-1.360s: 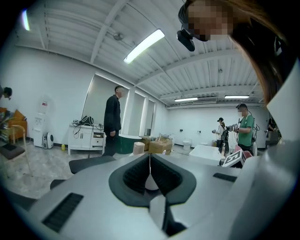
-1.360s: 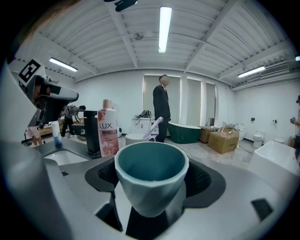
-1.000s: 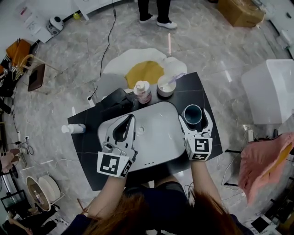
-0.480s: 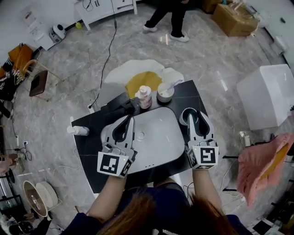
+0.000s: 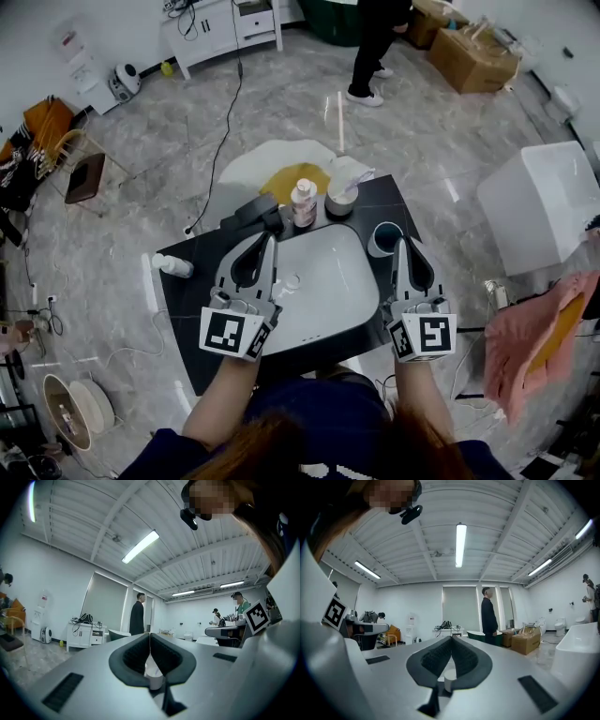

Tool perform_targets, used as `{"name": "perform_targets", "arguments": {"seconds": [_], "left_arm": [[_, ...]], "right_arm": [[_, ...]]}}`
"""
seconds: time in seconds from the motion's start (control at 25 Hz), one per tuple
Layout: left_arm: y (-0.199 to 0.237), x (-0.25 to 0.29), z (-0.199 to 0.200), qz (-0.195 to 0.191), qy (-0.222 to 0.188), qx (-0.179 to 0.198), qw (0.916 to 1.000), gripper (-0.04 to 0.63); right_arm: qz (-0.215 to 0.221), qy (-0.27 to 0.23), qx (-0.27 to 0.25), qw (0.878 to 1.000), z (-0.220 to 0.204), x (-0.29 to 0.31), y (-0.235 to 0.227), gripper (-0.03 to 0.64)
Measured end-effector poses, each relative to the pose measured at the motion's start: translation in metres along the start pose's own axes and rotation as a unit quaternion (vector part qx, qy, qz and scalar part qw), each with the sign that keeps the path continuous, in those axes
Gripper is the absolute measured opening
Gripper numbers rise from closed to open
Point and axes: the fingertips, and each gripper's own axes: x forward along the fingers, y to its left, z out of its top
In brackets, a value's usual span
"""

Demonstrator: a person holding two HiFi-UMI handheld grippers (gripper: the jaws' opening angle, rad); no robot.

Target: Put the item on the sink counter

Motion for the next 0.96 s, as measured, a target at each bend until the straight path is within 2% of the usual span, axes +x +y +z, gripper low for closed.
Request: {"name": "perform_targets", "arguments": {"seconds": [0.32, 0.96], "left_arm": [[0.002, -0.023, 0.02, 0.001, -0.013, 0.004, 0.9999, 0.023], [0.009, -0.034, 0.029, -0.002, -0.023, 0.002, 0.9997, 0.023]], "right_arm": [[0.004, -0.023, -0.001, 1.0, 0.033, -0.025, 0.025, 0.015], [-0.005, -0.029, 0.012, 0.999, 0.045, -0.035, 0.037, 0.015]]}}
